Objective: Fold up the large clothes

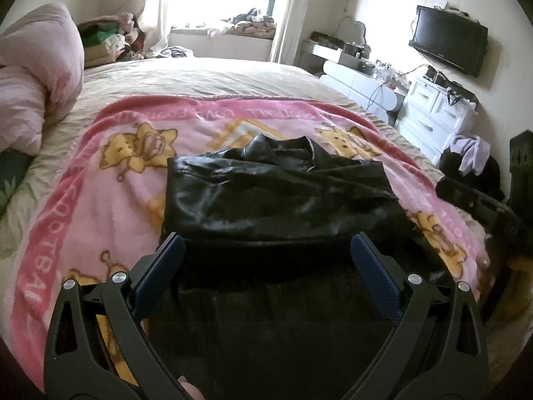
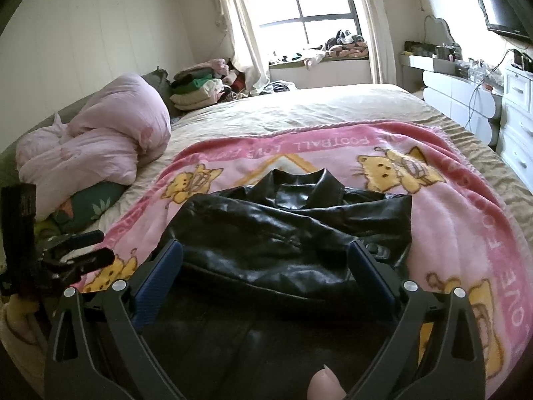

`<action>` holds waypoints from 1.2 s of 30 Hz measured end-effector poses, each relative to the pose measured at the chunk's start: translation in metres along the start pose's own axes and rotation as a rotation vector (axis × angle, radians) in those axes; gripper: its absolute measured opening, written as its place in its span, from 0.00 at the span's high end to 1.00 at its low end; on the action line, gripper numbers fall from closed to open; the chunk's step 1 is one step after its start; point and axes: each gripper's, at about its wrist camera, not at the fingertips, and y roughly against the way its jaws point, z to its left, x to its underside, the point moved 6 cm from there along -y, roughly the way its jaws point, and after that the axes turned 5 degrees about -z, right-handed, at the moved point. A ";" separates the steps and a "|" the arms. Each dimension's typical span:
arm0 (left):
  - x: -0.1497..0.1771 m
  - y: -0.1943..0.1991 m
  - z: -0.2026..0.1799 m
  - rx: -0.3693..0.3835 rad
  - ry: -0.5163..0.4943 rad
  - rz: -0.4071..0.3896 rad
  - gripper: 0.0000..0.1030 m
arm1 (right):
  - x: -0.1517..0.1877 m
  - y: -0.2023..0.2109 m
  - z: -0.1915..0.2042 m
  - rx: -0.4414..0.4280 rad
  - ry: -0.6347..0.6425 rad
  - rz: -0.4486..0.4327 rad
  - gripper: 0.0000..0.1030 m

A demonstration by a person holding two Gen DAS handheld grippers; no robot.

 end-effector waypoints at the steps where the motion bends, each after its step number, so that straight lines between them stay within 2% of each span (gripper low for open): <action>1: 0.003 0.002 -0.001 -0.003 -0.003 -0.002 0.09 | 0.001 0.001 0.000 -0.001 0.001 0.001 0.05; 10: 0.041 0.007 0.002 -0.025 0.003 0.041 0.09 | 0.018 0.015 0.008 -0.007 0.036 0.026 0.04; 17: 0.061 0.010 0.009 -0.054 0.028 0.064 0.09 | 0.059 0.027 0.002 0.049 0.060 0.089 0.04; 30: 0.103 0.012 0.012 -0.106 0.007 0.129 0.09 | 0.128 0.057 -0.024 0.103 -0.010 0.188 0.04; 36: 0.118 0.018 0.028 -0.144 0.024 0.156 0.09 | 0.159 0.076 -0.042 0.156 -0.041 0.243 0.04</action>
